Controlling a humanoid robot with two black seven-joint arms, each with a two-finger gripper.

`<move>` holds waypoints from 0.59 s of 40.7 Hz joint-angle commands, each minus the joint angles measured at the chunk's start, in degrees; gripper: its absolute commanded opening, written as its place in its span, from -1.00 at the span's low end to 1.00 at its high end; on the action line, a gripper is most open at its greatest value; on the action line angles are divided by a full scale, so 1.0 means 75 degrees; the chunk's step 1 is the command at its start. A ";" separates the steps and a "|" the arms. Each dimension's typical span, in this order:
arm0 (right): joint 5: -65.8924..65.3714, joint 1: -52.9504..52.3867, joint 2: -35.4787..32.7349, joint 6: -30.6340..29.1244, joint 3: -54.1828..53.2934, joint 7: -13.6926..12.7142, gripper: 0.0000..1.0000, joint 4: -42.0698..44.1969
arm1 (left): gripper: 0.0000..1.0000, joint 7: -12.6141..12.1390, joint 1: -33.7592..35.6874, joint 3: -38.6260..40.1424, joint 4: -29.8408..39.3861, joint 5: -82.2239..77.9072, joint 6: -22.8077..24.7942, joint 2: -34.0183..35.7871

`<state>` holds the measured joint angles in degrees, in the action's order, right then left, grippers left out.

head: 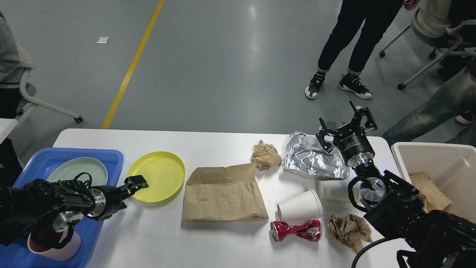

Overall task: Tidy desktop
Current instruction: 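Grasp the edge of the yellow plate with the left gripper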

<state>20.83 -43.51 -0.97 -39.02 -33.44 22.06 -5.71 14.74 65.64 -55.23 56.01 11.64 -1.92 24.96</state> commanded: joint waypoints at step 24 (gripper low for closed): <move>0.0000 0.0001 0.0000 0.0000 -0.0007 0.0000 1.00 0.0000 | 0.30 0.0027 -0.0561 0.0521 -0.0425 0.0007 -0.0916 -0.0199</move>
<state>20.83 -43.51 -0.97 -39.02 -33.43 22.06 -5.71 14.93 62.02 -51.48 53.96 11.78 -8.79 23.94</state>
